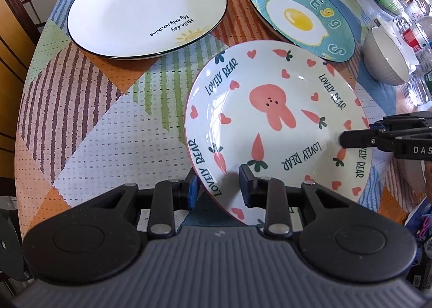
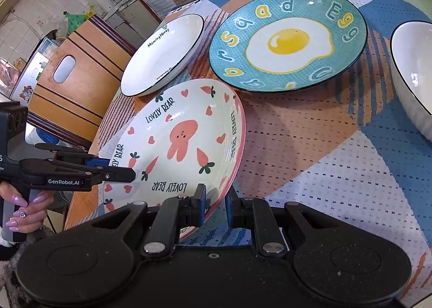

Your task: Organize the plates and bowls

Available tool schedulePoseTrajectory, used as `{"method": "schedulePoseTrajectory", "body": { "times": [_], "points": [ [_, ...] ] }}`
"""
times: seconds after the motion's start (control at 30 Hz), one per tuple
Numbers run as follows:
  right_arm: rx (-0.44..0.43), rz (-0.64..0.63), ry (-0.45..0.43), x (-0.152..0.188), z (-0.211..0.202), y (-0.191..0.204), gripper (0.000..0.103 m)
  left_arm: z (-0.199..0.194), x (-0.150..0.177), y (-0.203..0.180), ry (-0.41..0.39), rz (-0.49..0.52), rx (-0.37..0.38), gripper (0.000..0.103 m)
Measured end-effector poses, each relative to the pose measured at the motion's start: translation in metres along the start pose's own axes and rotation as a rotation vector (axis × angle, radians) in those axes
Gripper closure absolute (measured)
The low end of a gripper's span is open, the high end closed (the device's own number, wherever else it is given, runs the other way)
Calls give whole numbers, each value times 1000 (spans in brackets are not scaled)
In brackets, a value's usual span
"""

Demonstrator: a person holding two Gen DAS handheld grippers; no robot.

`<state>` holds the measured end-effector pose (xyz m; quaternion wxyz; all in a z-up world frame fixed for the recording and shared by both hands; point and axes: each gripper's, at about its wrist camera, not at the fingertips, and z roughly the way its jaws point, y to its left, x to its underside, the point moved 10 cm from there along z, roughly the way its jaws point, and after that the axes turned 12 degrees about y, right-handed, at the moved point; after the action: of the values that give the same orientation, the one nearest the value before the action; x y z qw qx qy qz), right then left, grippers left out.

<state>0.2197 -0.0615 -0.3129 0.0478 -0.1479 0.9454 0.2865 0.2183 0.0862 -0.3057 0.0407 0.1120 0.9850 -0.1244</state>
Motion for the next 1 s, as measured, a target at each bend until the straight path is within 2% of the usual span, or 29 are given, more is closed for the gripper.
{"method": "schedulePoseTrajectory", "body": {
  "times": [0.13, 0.27, 0.4, 0.5, 0.77, 1.0],
  "points": [
    [55, -18, 10, 1, 8, -3, 82, 2, 4, -6, 0, 27, -35, 74],
    [75, 10, -3, 1, 10, -4, 79, -1, 3, -6, 25, 6, -30, 74],
    [143, -7, -24, 1, 0, 0, 74, -23, -1, -6, -7, 25, -69, 72],
    [168, -31, -60, 0, -19, 3, 72, -45, -6, -12, -42, 56, -96, 70],
    [159, -83, -189, -21, -86, 24, 70, -93, -16, -47, -95, 158, -137, 62],
    [185, -115, -239, -38, -131, 30, 64, -119, -25, -66, -109, 218, -151, 59]
  ]
}}
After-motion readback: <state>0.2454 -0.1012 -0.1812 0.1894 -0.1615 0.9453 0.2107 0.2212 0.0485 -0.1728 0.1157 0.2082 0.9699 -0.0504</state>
